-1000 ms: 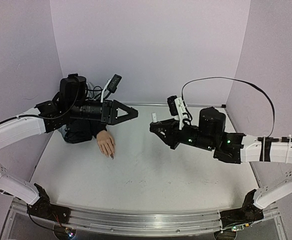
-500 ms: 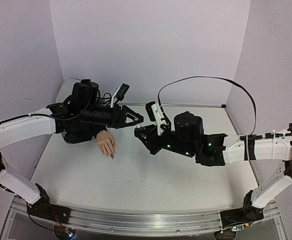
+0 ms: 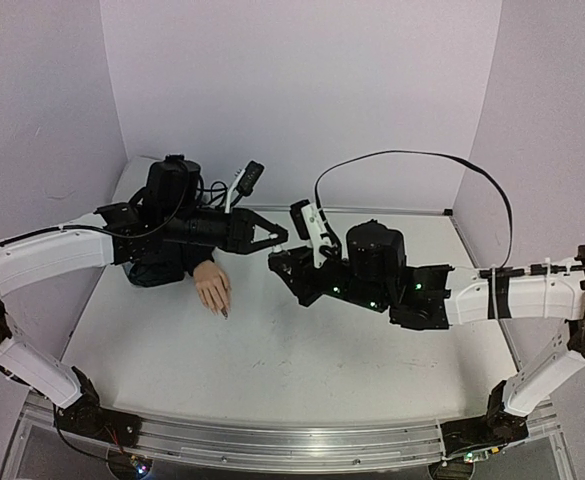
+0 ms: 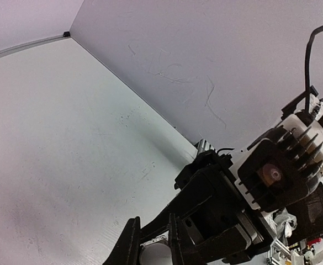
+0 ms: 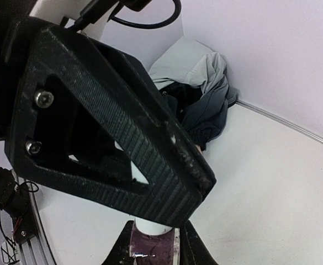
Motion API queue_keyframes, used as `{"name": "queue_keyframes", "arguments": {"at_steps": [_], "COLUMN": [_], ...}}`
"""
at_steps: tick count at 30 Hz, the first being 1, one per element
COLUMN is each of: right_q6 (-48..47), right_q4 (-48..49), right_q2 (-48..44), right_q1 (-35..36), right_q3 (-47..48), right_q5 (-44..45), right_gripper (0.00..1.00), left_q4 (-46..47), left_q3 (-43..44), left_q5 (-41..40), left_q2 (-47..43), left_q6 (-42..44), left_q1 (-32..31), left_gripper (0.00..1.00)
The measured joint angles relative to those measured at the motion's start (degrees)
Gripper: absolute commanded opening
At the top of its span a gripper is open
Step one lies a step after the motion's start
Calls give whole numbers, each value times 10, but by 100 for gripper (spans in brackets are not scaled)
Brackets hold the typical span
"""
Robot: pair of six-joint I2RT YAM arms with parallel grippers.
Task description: Paint the nails
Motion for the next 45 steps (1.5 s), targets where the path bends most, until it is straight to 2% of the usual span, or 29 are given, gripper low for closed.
{"name": "queue_keyframes", "arguments": {"at_steps": [2,3,6,9,11,12,13,15,17,18,19,25,29,32,36,40,43,45], "right_q6": [-2,-4,-4,31,50,56,59,60,46,39,29,-5,-5,-5,-8,-14,-19,-22], "right_q4": [-4,-6,17,96,140,154,165,172,166,156,144,63,23,6,-6,-10,-10,-9], "right_q2": [-5,-11,-40,-61,-75,-84,-91,-100,-104,-109,-116,-138,-113,-76,-38,-14,-9,-7], "right_q1": [-9,-21,-63,-70,-58,-50,-46,-46,-49,-51,-53,-54,-54,-47,-21,6,19,22], "right_q3": [0,-4,-26,-53,-64,-70,-77,-90,-97,-98,-98,-95,-83,-64,-42,-19,-8,-3], "right_q5": [-35,-81,-303,-473,-531,-541,-542,-534,-523,-513,-492,-281,-139,-59,0,39,53,59], "right_gripper": [0,0,0,0,0,0,0,0,0,0,0,0,0,0,0,0,0,0], "left_q4": [-1,-1,1,7,20,26,35,37,28,24,23,8,1,-8,-30,-57,-78,-90], "left_q3": [0,1,7,13,19,22,23,23,23,23,23,9,-1,-2,-1,3,12,14], "left_q5": [20,43,134,225,264,273,274,268,265,261,254,151,68,34,3,-23,-41,-45], "left_q2": [0,0,-8,-32,-45,-49,-50,-49,-48,-49,-50,-72,-81,-72,-52,-31,-16,-12], "left_q6": [20,37,96,146,170,180,187,191,184,175,169,111,55,24,-5,-20,-25,-28], "left_q1": [1,2,-2,-31,-58,-70,-78,-83,-78,-71,-63,-28,-17,-12,-9,-9,-9,-9], "left_gripper": [0,0,0,0,0,4,17,53,82,94,99,98,88,79,67,59,40,34]}}
